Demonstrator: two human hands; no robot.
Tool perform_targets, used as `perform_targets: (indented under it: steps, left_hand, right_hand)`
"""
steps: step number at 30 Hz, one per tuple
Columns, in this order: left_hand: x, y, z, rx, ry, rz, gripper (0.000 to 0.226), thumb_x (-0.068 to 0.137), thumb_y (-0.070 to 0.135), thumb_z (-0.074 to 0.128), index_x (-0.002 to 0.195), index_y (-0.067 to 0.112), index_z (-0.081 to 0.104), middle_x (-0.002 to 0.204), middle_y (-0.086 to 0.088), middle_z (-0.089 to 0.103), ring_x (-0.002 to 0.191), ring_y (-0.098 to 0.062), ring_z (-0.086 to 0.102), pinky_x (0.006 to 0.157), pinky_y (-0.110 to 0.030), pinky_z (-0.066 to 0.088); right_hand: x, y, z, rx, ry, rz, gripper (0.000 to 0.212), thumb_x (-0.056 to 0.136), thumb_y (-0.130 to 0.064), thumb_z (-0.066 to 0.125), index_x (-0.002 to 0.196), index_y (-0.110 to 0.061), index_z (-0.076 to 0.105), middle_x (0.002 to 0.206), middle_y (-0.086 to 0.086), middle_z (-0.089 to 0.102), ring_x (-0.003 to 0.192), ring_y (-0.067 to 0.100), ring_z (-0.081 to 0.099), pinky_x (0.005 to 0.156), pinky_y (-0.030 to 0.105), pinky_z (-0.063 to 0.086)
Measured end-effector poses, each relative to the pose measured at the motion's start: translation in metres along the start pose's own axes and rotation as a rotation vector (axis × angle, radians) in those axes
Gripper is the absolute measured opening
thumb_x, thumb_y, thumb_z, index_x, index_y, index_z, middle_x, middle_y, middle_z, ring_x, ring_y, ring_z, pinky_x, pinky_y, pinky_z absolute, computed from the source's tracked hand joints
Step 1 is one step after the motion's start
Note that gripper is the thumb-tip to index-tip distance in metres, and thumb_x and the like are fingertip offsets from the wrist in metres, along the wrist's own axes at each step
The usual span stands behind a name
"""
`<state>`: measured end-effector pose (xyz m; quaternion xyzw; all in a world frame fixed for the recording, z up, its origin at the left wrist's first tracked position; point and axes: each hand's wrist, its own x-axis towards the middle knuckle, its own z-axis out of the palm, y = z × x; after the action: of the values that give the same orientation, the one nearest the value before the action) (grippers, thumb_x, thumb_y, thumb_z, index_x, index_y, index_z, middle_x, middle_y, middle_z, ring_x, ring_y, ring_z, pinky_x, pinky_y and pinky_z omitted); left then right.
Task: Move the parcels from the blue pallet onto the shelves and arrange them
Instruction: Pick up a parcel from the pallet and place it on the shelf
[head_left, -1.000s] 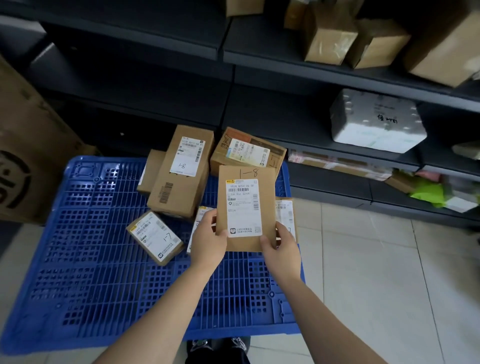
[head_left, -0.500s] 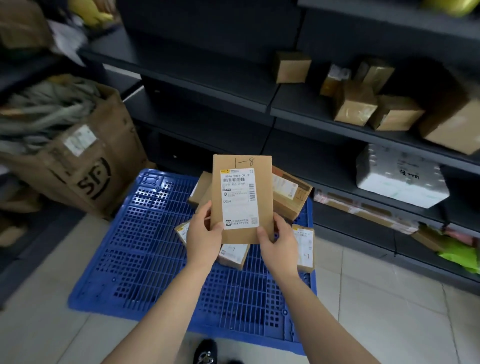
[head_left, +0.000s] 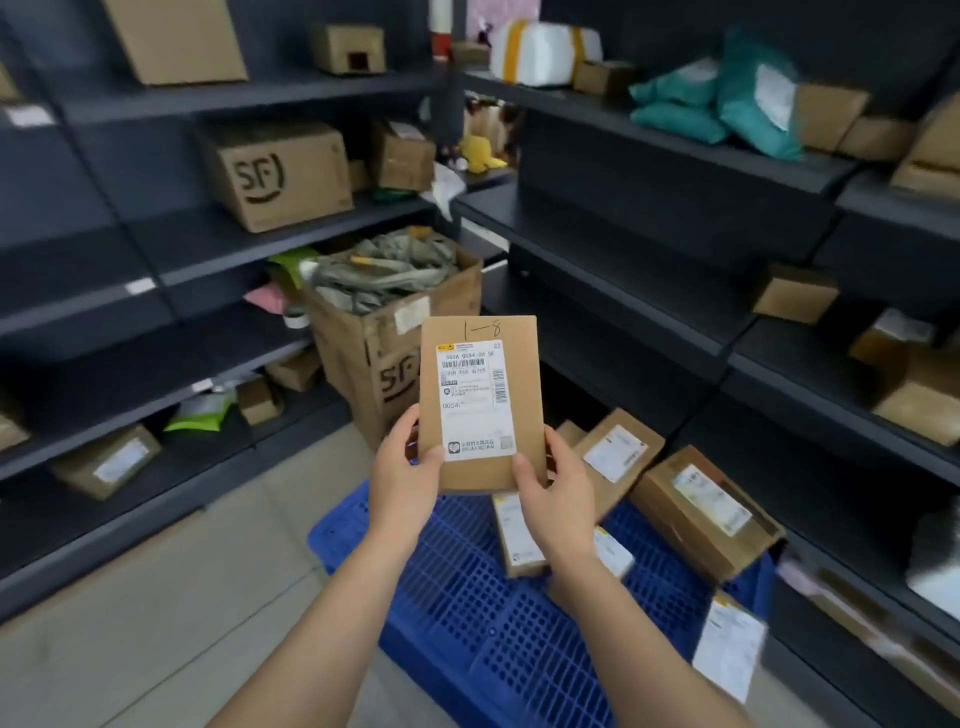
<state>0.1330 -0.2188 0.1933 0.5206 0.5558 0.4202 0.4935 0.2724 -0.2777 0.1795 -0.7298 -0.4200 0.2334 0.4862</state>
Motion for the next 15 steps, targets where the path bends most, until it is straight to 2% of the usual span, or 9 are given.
perform_targets:
  steps: [7, 11, 15]
  left_hand:
    - [0.026, 0.01, -0.11, 0.006, 0.194, 0.037, 0.054, 0.091, 0.012, 0.058, 0.139, 0.035, 0.046, 0.129, 0.01, 0.058, 0.113, -0.006, 0.057, 0.092, -0.031, 0.051]
    - [0.049, 0.012, -0.179, -0.009, 0.297, 0.037, 0.056, 0.089, 0.01, 0.061, 0.138, 0.033, 0.048, 0.129, 0.009, 0.059, 0.115, -0.01, 0.057, 0.099, -0.039, 0.049]
    - [0.072, 0.015, -0.246, -0.05, 0.385, 0.049, 0.055, 0.089, 0.005, 0.061, 0.137, 0.029, 0.05, 0.124, 0.011, 0.061, 0.109, -0.007, 0.058, 0.096, -0.034, 0.05]
  right_hand:
    - [0.002, -0.07, 0.091, 0.016, -0.175, -0.104, 0.053, 0.093, -0.031, 0.06, 0.143, -0.025, 0.043, 0.133, -0.01, 0.053, 0.118, 0.006, 0.049, 0.102, 0.029, 0.042]
    - [0.003, -0.112, 0.153, 0.037, -0.253, -0.17, 0.052, 0.093, -0.03, 0.06, 0.142, -0.024, 0.044, 0.132, -0.009, 0.054, 0.114, 0.004, 0.049, 0.098, 0.027, 0.044]
    - [0.004, -0.15, 0.22, 0.048, -0.309, -0.231, 0.053, 0.093, -0.029, 0.061, 0.142, -0.022, 0.045, 0.134, -0.007, 0.054, 0.116, 0.005, 0.048, 0.102, 0.03, 0.044]
